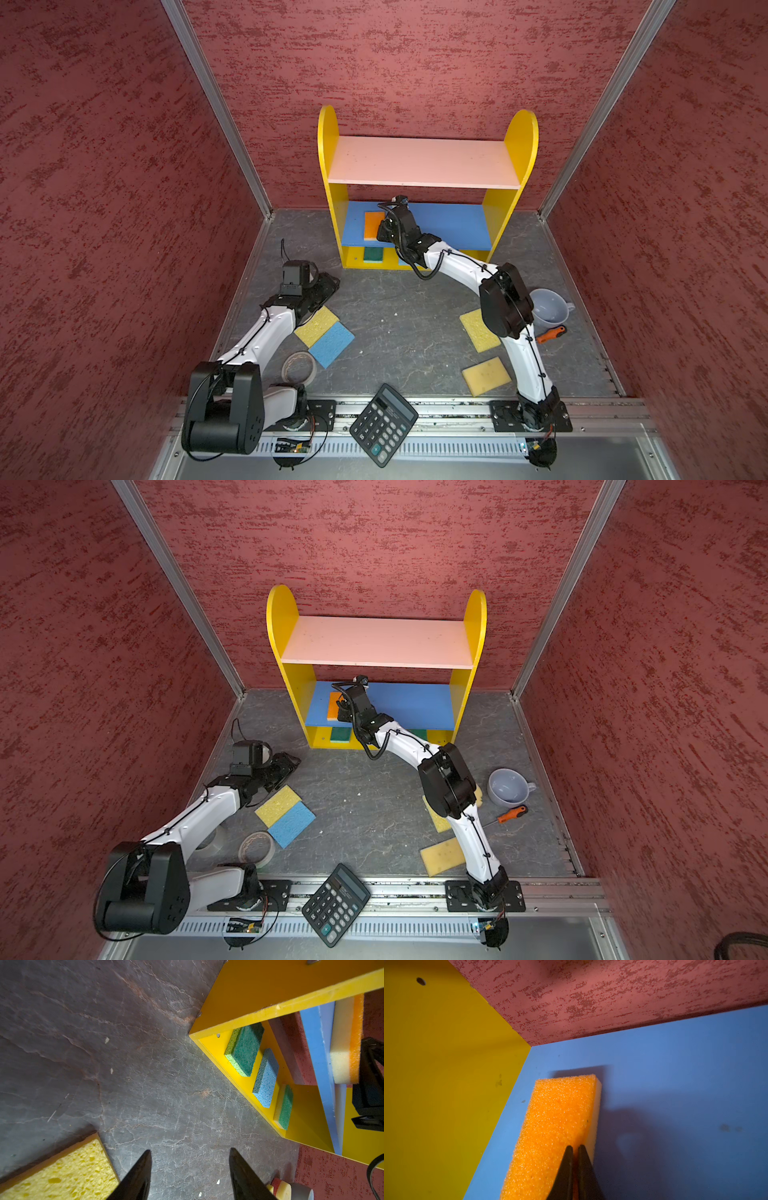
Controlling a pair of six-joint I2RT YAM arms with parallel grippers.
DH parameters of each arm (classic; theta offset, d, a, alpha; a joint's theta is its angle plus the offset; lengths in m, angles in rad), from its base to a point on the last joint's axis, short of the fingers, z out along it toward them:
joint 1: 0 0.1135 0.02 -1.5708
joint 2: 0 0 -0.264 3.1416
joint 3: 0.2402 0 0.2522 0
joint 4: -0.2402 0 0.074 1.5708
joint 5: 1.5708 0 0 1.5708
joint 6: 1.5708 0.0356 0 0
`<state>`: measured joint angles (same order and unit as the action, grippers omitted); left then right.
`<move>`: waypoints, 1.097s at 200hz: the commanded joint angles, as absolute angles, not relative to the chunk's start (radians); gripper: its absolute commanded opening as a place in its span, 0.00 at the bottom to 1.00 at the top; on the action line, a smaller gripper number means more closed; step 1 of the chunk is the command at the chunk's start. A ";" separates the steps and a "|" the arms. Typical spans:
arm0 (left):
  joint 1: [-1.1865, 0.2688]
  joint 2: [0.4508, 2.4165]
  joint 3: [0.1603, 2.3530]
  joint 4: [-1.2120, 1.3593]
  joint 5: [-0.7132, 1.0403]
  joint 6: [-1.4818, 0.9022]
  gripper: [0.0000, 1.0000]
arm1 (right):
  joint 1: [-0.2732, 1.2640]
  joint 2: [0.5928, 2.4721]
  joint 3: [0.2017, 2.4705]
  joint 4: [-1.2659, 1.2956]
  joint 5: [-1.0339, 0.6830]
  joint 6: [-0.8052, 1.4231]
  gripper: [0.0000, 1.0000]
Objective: Place and organize the cleaning sponges onto the shelf
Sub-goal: 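Lower the orange sponge flat onto the blue shelf with the right gripper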
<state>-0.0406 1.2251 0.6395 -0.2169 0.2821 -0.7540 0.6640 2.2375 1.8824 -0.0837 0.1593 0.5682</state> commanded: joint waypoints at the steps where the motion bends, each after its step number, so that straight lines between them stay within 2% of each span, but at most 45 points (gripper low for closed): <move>1: -0.045 1.227 0.649 -0.209 0.265 -0.759 0.59 | 0.664 2.236 1.896 -0.111 0.129 0.596 0.08; 103: -0.055 1.236 0.667 -0.214 0.265 -0.754 0.60 | 0.669 2.163 1.795 -0.080 0.150 0.667 0.20; 164: -0.063 1.234 0.678 -0.222 0.261 -0.754 0.59 | 0.669 2.145 1.774 -0.062 0.147 0.698 0.39; 183: -0.066 1.229 0.678 -0.226 0.256 -0.753 0.59 | 0.674 2.134 1.768 -0.056 0.144 0.698 0.48; 219: -0.068 1.218 0.672 -0.231 0.251 -0.752 0.59 | 0.683 2.083 1.733 -0.040 0.161 0.673 0.49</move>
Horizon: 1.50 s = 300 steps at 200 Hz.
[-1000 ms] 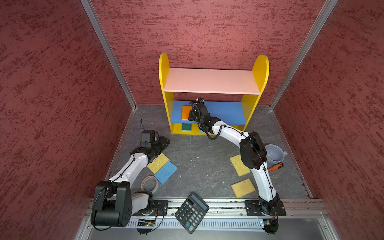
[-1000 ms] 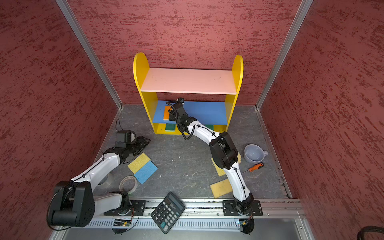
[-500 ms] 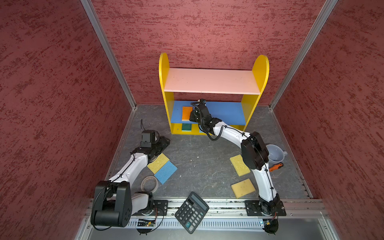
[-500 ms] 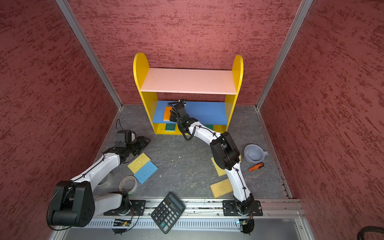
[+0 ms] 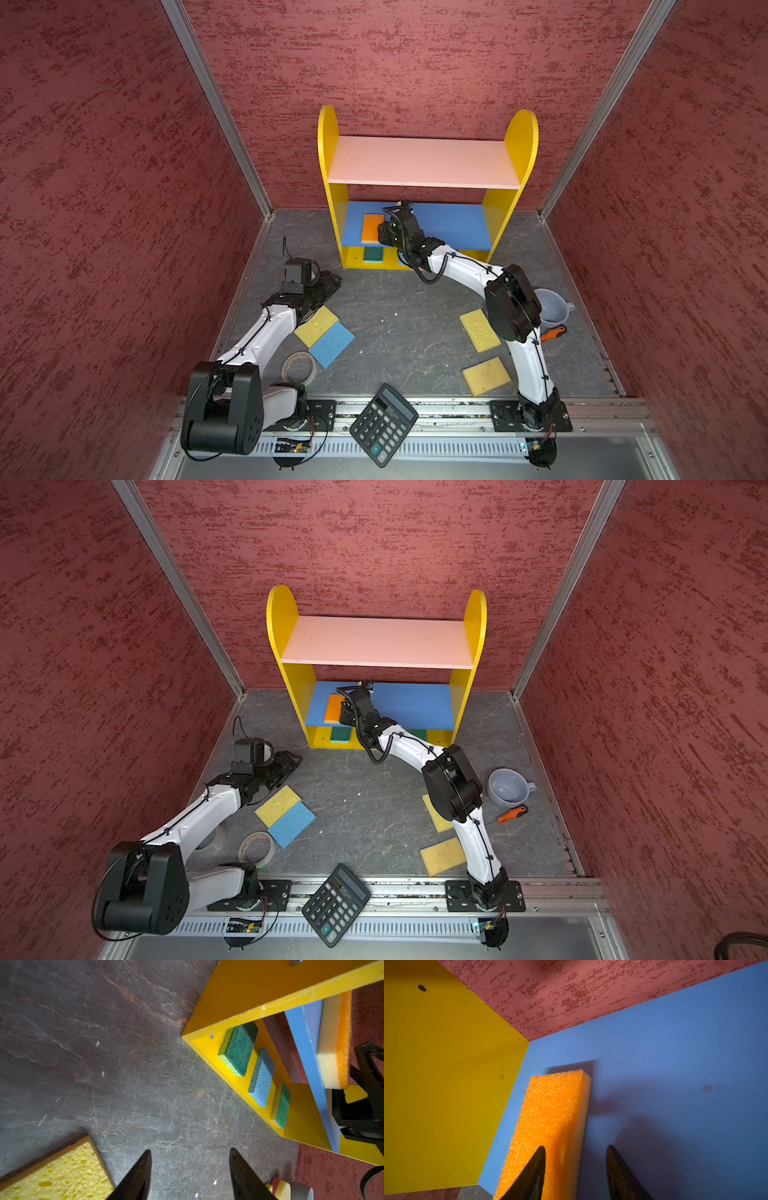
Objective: Place and organize the cleaning sponges onto the shelf
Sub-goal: 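Lower the orange sponge flat onto the blue shelf with the right gripper, then release the orange sponge and withdraw the right gripper from the shelf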
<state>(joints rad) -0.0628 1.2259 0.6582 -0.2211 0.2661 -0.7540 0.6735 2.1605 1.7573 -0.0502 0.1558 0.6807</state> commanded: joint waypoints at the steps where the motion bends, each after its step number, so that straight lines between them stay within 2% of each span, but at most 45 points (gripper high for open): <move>1: -0.068 1.217 0.672 -0.232 0.252 -0.752 0.59 | 0.683 2.082 1.733 -0.040 0.162 0.673 0.49; 19: -0.070 1.213 0.670 -0.234 0.249 -0.754 0.59 | 0.688 2.047 1.715 -0.039 0.174 0.650 0.47; 42: -0.071 1.206 0.667 -0.236 0.247 -0.756 0.60 | 0.704 2.009 1.688 -0.038 0.170 0.630 0.36; 47: -0.073 1.204 0.667 -0.235 0.245 -0.757 0.60 | 0.708 2.001 1.683 -0.035 0.164 0.628 0.31; 61: -0.075 1.200 0.665 -0.236 0.242 -0.760 0.60 | 0.716 1.998 1.677 -0.034 0.133 0.623 0.06; 66: -0.076 1.200 0.664 -0.234 0.240 -0.759 0.60 | 0.718 2.000 1.680 -0.039 0.119 0.624 0.00; 176: -0.084 1.216 0.667 -0.233 0.230 -0.757 0.60 | 0.744 2.110 1.745 -0.070 -0.040 0.676 0.00; 300: -0.080 1.247 0.673 -0.223 0.233 -0.751 0.60 | 0.727 2.171 1.802 -0.077 -0.011 0.684 0.00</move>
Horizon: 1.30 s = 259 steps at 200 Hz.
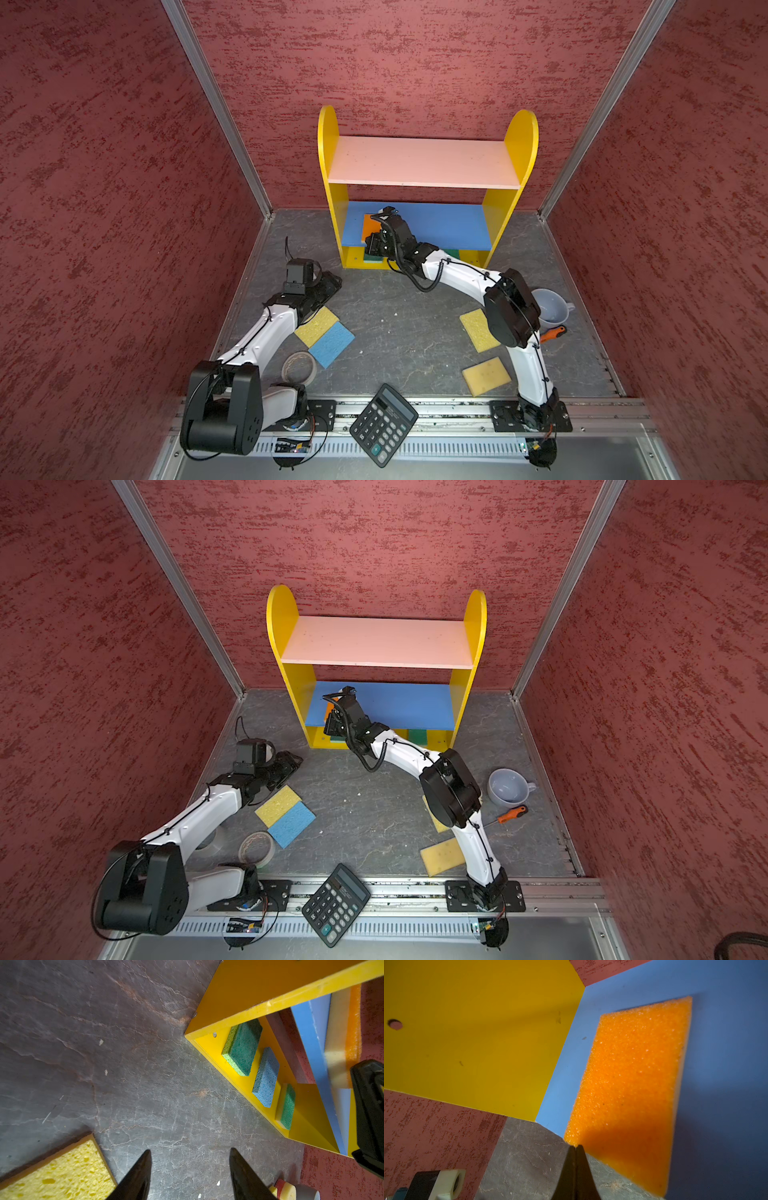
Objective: Place and organize the cleaning sponges onto the shelf
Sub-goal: 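Release the orange sponge and withdraw the right gripper from the shelf, then move the right gripper over the blue sponge near the yellow sponge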
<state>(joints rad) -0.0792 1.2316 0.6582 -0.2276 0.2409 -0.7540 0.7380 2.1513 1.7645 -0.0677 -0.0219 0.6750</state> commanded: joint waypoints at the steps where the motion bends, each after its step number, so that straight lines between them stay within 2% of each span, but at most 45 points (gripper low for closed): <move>1: -0.080 1.247 0.674 -0.224 0.233 -0.751 0.60 | 0.727 2.171 1.804 -0.078 -0.011 0.684 0.00; 80: -0.080 1.253 0.687 -0.228 0.236 -0.749 0.60 | 0.719 2.187 1.813 -0.068 -0.015 0.688 0.00; 121: -0.080 1.244 0.692 -0.235 0.237 -0.751 0.60 | 0.719 2.183 1.804 -0.028 -0.078 0.693 0.00; 169: -0.080 1.186 0.731 -0.301 0.221 -0.733 0.60 | 0.737 2.055 1.677 0.029 -0.063 0.649 0.00; 217: -0.029 1.081 0.742 -0.431 0.217 -0.735 0.61 | 0.853 1.933 1.499 0.064 0.012 0.575 0.00; 259: 0.090 1.007 0.694 -0.541 0.258 -0.746 0.61 | 1.019 1.988 1.509 -0.047 0.053 0.437 0.14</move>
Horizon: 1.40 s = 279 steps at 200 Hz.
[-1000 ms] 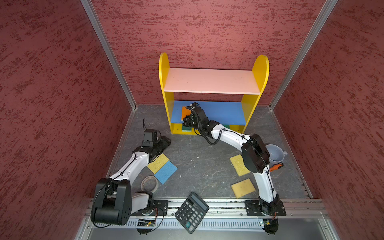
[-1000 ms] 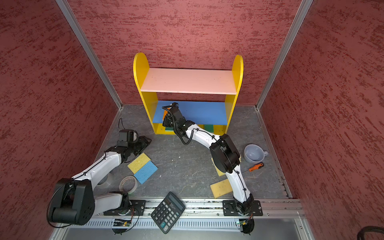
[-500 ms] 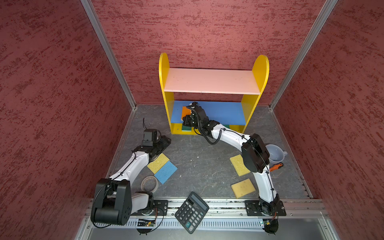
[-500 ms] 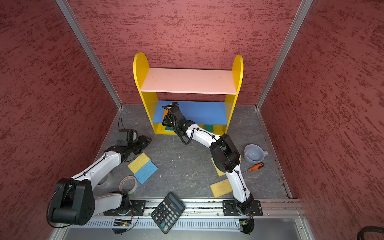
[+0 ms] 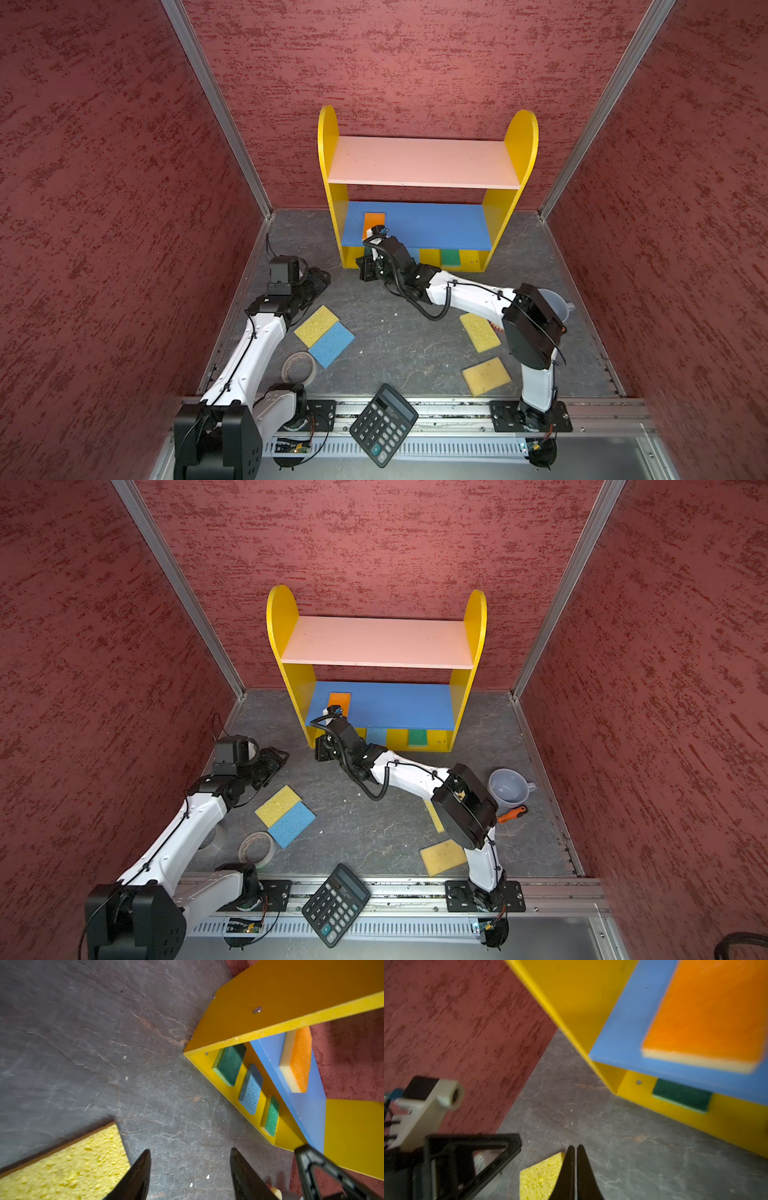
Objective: Place and organize the cleaning sponges onto the shelf
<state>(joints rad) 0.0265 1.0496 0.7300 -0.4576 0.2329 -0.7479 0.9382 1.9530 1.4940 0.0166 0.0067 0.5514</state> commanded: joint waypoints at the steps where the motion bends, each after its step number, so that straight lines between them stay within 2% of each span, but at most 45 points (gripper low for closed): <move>1: 0.094 1.006 0.690 -0.540 0.261 -0.749 0.61 | 1.025 1.990 1.509 -0.049 0.054 0.432 0.14; 33: 0.177 0.992 0.663 -0.535 0.301 -0.778 0.61 | 1.121 2.002 1.463 -0.024 -0.010 0.318 0.18; 100: 0.185 0.959 0.684 -0.626 0.264 -0.799 0.60 | 1.154 2.048 1.412 -0.015 -0.132 0.250 0.26; 164: 0.177 0.993 0.646 -0.599 0.266 -0.840 0.60 | 1.150 2.160 1.523 -0.110 -0.166 0.225 0.25; 214: 0.120 1.008 0.648 -0.578 0.227 -0.850 0.60 | 1.074 2.141 1.426 -0.079 -0.163 0.294 0.21; 279: 0.075 1.070 0.664 -0.528 0.237 -0.857 0.60 | 0.934 1.937 1.169 -0.042 -0.060 0.285 0.19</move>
<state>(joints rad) 0.0986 1.0561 0.6449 -0.5610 0.2420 -0.8494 0.9668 2.0266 1.2430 -0.0437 -0.1299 0.2844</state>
